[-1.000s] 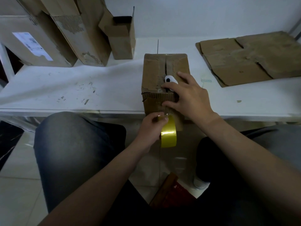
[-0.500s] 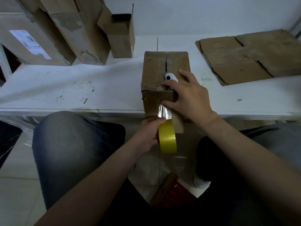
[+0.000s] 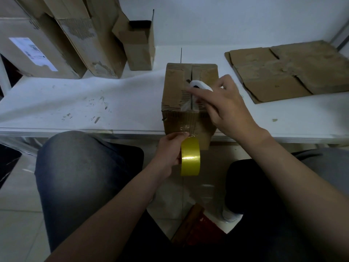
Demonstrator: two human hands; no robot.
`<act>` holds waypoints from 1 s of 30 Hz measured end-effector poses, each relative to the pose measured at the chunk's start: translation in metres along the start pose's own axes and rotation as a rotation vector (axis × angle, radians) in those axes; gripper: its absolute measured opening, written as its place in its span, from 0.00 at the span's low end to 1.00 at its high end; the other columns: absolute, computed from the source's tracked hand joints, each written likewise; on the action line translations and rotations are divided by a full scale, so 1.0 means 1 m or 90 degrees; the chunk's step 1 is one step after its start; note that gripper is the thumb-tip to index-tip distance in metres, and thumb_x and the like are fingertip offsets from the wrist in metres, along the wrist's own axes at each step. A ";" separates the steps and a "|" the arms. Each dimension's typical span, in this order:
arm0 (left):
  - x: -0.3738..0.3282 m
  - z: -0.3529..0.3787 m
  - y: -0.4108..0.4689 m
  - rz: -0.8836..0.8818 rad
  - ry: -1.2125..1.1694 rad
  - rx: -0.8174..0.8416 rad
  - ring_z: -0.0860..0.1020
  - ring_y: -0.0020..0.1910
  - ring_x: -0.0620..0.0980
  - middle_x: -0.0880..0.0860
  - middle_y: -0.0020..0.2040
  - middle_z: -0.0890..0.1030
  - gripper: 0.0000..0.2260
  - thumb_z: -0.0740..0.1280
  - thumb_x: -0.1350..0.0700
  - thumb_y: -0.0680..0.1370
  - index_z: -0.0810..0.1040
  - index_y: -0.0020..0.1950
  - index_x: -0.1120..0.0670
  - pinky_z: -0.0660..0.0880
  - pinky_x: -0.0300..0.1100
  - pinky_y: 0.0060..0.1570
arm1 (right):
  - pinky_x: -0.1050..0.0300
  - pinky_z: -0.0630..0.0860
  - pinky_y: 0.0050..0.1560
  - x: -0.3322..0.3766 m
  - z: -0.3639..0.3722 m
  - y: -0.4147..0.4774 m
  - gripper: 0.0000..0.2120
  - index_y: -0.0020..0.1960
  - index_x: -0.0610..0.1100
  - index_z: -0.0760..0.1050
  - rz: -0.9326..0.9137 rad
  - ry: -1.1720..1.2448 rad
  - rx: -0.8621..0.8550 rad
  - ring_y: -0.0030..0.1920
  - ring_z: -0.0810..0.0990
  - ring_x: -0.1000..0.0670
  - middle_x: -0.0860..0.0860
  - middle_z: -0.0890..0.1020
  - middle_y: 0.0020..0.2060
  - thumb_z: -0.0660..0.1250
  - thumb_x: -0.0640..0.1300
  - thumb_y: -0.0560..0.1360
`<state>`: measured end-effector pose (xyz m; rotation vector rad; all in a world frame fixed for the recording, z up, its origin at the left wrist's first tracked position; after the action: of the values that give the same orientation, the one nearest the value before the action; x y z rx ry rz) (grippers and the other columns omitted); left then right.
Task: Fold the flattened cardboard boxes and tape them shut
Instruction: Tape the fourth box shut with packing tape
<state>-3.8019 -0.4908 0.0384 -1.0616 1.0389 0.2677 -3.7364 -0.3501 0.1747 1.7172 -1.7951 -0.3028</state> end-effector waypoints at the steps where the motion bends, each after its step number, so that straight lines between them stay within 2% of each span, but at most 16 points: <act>1: 0.000 0.000 -0.001 0.002 0.004 -0.004 0.83 0.53 0.55 0.55 0.56 0.82 0.07 0.72 0.50 0.78 0.81 0.55 0.48 0.81 0.57 0.53 | 0.45 0.74 0.48 0.002 -0.002 0.000 0.19 0.74 0.50 0.70 0.010 0.040 0.031 0.52 0.74 0.45 0.47 0.80 0.50 0.59 0.44 0.84; 3: -0.001 -0.001 -0.002 0.010 0.013 -0.011 0.82 0.54 0.55 0.55 0.57 0.81 0.06 0.71 0.50 0.78 0.82 0.54 0.48 0.81 0.57 0.54 | 0.44 0.79 0.45 -0.001 -0.005 -0.004 0.20 0.74 0.53 0.63 0.093 0.137 0.082 0.48 0.80 0.46 0.46 0.81 0.52 0.61 0.49 0.84; 4: -0.001 0.000 -0.003 0.014 0.016 -0.014 0.82 0.54 0.55 0.55 0.57 0.81 0.06 0.71 0.50 0.78 0.82 0.54 0.47 0.81 0.57 0.54 | 0.45 0.79 0.43 -0.001 -0.006 -0.007 0.19 0.72 0.53 0.63 0.121 0.162 0.094 0.47 0.81 0.47 0.47 0.82 0.51 0.62 0.52 0.83; 8: -0.001 -0.001 -0.005 0.019 0.019 -0.024 0.81 0.55 0.55 0.55 0.58 0.81 0.07 0.71 0.49 0.78 0.82 0.55 0.48 0.81 0.54 0.52 | 0.56 0.70 0.48 0.008 -0.001 -0.014 0.11 0.57 0.49 0.81 0.023 0.063 0.088 0.53 0.73 0.49 0.54 0.80 0.51 0.69 0.54 0.78; 11: -0.002 -0.001 -0.006 0.027 0.024 -0.037 0.81 0.54 0.55 0.54 0.57 0.81 0.09 0.71 0.49 0.78 0.82 0.56 0.47 0.82 0.50 0.47 | 0.52 0.70 0.53 0.009 0.012 -0.017 0.11 0.50 0.50 0.84 0.020 -0.030 0.122 0.59 0.70 0.46 0.51 0.77 0.60 0.70 0.56 0.77; 15: -0.002 -0.002 -0.006 0.027 0.020 -0.043 0.82 0.50 0.53 0.53 0.53 0.81 0.08 0.70 0.49 0.78 0.81 0.56 0.47 0.81 0.46 0.43 | 0.47 0.67 0.55 0.011 0.025 -0.021 0.13 0.48 0.52 0.85 0.003 -0.135 0.170 0.63 0.69 0.43 0.51 0.74 0.66 0.68 0.60 0.76; 19: -0.002 -0.002 -0.007 0.024 0.013 -0.057 0.82 0.48 0.52 0.52 0.50 0.82 0.01 0.71 0.50 0.78 0.81 0.49 0.45 0.80 0.45 0.41 | 0.46 0.65 0.57 0.013 0.033 -0.020 0.14 0.46 0.52 0.85 0.016 -0.194 0.172 0.64 0.68 0.43 0.51 0.74 0.67 0.69 0.61 0.75; 22: -0.001 -0.003 -0.005 0.023 0.015 -0.071 0.82 0.47 0.53 0.53 0.49 0.83 0.00 0.71 0.51 0.77 0.82 0.47 0.46 0.81 0.47 0.43 | 0.46 0.64 0.57 0.015 0.036 -0.018 0.15 0.45 0.52 0.85 0.012 -0.227 0.179 0.64 0.68 0.44 0.52 0.73 0.67 0.68 0.61 0.76; 26: -0.003 -0.002 -0.004 0.030 0.021 -0.076 0.82 0.47 0.53 0.53 0.47 0.82 0.01 0.72 0.52 0.77 0.82 0.45 0.47 0.81 0.50 0.47 | 0.47 0.65 0.56 0.013 0.038 -0.015 0.15 0.42 0.50 0.86 0.009 -0.236 0.200 0.63 0.68 0.44 0.52 0.72 0.67 0.69 0.60 0.74; 30: -0.005 -0.003 -0.004 0.036 0.039 -0.076 0.82 0.45 0.51 0.52 0.46 0.82 0.01 0.72 0.52 0.77 0.82 0.46 0.48 0.80 0.47 0.44 | 0.48 0.65 0.55 0.010 0.034 -0.013 0.12 0.40 0.47 0.85 -0.013 -0.195 0.221 0.61 0.68 0.43 0.51 0.73 0.66 0.73 0.55 0.72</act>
<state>-3.8032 -0.4943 0.0444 -1.1558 1.1199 0.3481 -3.7453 -0.3694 0.1438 2.0147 -2.1536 -0.2884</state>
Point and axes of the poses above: each hand's wrist, its own y-axis towards the middle knuckle, its own z-axis out of the palm, x = y × z, the point moved 6 cm from there along y, towards the middle knuckle
